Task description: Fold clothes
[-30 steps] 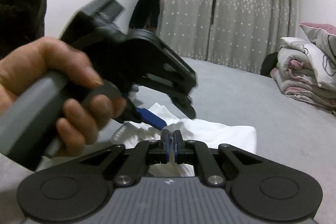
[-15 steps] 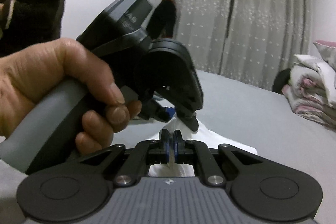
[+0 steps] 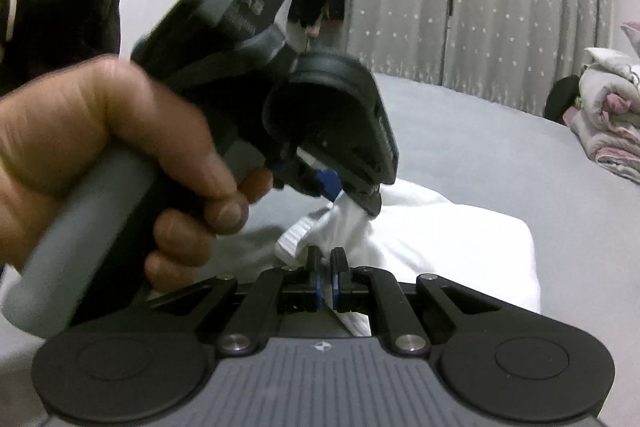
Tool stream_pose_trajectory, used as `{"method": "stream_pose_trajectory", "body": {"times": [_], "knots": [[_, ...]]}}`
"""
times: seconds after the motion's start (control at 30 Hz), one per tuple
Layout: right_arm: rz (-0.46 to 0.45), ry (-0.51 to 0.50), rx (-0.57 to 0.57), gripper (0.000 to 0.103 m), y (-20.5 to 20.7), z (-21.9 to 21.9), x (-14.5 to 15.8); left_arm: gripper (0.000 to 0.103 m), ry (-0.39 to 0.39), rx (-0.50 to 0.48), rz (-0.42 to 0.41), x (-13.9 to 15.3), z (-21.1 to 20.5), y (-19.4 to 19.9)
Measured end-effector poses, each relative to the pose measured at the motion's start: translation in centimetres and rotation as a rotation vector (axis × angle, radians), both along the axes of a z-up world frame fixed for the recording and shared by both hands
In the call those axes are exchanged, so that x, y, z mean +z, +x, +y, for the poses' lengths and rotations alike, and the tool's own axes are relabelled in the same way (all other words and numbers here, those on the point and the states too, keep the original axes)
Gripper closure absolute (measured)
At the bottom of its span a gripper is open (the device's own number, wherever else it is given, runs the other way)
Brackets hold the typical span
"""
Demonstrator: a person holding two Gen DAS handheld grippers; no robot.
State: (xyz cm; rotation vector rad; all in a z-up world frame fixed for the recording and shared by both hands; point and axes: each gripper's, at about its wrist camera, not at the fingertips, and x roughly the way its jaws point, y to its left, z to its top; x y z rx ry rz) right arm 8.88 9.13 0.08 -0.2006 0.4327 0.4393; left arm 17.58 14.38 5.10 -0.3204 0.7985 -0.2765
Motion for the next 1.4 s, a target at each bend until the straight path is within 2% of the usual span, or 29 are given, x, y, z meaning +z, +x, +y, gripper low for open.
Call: {"method": "stream_pose_trajectory", "body": {"times": [0.07, 0.17, 0.3, 0.4, 0.5, 0.57, 0.73, 0.77, 0.83, 0.9, 0.97, 1.03, 1.1, 1.13, 1.33, 1.4], "knots": [[-0.007, 0.023, 0.005, 0.095, -0.2, -0.2, 0.1, 0.095, -0.005, -0.018, -0.029, 0.4, -0.3, 0.0], [0.000, -0.007, 0.015, 0.096, -0.7, -0.1, -0.4, 0.095, -0.007, -0.016, -0.026, 0.4, -0.1, 0.2], [-0.004, 0.018, 0.009, 0.096, -1.4, -0.6, 0.0, 0.093, -0.027, -0.002, -0.029, 0.4, 0.3, 0.4], [0.006, 0.015, 0.014, 0.097, -2.2, -0.8, 0.1, 0.087, -0.039, 0.011, -0.029, 0.4, 0.5, 0.5], [0.019, -0.005, 0.010, 0.096, -2.1, -0.7, -0.3, 0.087, -0.016, 0.014, -0.029, 0.2, 0.4, 0.4], [0.023, -0.002, 0.017, 0.096, -2.3, -0.8, -0.3, 0.093, 0.000, 0.016, -0.032, 0.1, 0.3, 0.4], [0.022, 0.014, 0.035, 0.095, -2.6, -1.3, -0.2, 0.095, 0.014, 0.039, -0.058, 0.7, 0.5, 0.1], [0.025, 0.027, 0.043, 0.093, -2.9, -1.7, 0.0, 0.095, 0.015, 0.047, -0.062, 0.8, 0.6, 0.1], [0.025, 0.059, 0.031, 0.078, -3.9, -2.7, 0.5, 0.095, 0.017, 0.057, -0.059, 0.8, 0.9, 0.1], [0.024, 0.091, 0.006, 0.077, -4.3, -4.0, 1.1, 0.095, 0.022, 0.063, -0.046, 0.4, 1.0, 0.3], [0.036, 0.058, -0.021, 0.078, -4.0, -4.8, 1.1, 0.095, 0.031, 0.063, -0.036, 0.1, 0.9, 0.4], [0.044, 0.010, -0.044, 0.086, -3.7, -5.5, 0.9, 0.094, 0.032, 0.060, -0.024, 0.0, 0.9, 0.5], [0.043, -0.045, -0.032, 0.088, -3.5, -5.4, 0.5, 0.093, 0.014, 0.061, -0.012, 0.1, 1.4, 0.5], [0.030, -0.072, -0.020, 0.088, -3.5, -5.1, 0.4, 0.090, 0.007, 0.070, -0.009, 0.2, 1.7, 0.4], [-0.075, -0.320, 0.080, 0.088, -3.0, -1.7, -1.0, 0.091, -0.006, 0.104, -0.014, 1.5, 3.0, -0.6], [-0.113, -0.404, 0.108, 0.088, -3.0, -0.7, -1.8, 0.091, -0.046, 0.079, -0.030, 1.9, 2.9, -1.0]]}}
